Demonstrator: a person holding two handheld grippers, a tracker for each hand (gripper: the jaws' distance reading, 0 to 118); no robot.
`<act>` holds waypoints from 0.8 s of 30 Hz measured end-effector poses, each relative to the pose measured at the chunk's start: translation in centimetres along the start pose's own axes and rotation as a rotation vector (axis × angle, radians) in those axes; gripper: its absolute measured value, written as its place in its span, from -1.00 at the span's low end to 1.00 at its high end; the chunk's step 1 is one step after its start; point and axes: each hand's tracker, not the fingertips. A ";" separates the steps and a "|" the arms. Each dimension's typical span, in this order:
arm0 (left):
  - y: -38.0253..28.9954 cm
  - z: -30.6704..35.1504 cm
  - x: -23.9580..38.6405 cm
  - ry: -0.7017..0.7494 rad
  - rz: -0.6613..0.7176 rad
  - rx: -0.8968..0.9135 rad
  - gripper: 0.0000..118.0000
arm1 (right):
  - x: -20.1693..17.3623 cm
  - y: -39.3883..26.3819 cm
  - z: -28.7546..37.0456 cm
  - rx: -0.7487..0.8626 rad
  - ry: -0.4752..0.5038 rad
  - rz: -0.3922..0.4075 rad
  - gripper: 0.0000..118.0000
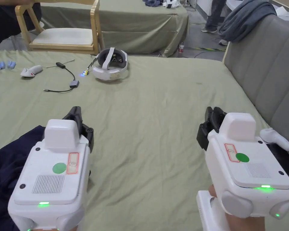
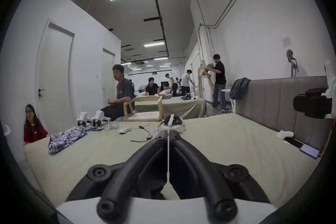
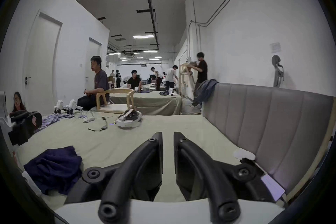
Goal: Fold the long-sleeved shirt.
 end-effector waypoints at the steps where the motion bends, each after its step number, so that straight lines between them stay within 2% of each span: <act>1: 0.0 0.3 -1.1 0.028 0.000 0.001 -0.93 | -1.1 0.1 -0.4 -0.008 0.045 -0.001 -0.90; 5: 0.3 2.1 -6.1 0.169 -0.001 -0.003 -0.94 | -7.7 0.7 -1.6 -0.009 0.226 0.019 -0.92; 11: 0.7 5.8 -12.9 0.360 -0.016 -0.028 -0.94 | -17.9 1.4 -1.9 -0.061 0.477 0.000 -0.98; 15: 0.5 7.4 -15.6 0.395 -0.007 -0.048 -0.94 | -21.3 0.7 -2.4 -0.094 0.540 -0.028 -1.00; 18: 0.3 7.3 -16.4 0.402 0.001 -0.078 -0.94 | -22.0 0.7 -2.1 -0.099 0.571 -0.017 -1.00; 19: 0.3 6.9 -16.5 0.374 0.020 -0.098 -0.89 | -22.2 0.7 -1.9 -0.095 0.580 -0.010 -1.00; 20: 0.2 6.5 -16.7 0.332 0.047 -0.138 -0.53 | -22.3 0.6 -1.8 -0.092 0.585 -0.005 -1.00; 22: 0.2 4.7 -17.3 0.276 0.134 -0.263 0.46 | -21.8 1.1 -1.5 -0.091 0.591 -0.001 -1.00; 23: 0.0 3.9 -17.6 0.231 0.178 -0.300 0.85 | -21.8 1.1 -1.5 -0.095 0.594 0.003 -1.00; 24: -0.3 2.8 -17.8 0.179 0.211 -0.332 0.85 | -21.7 1.0 -1.5 -0.102 0.596 0.007 -1.00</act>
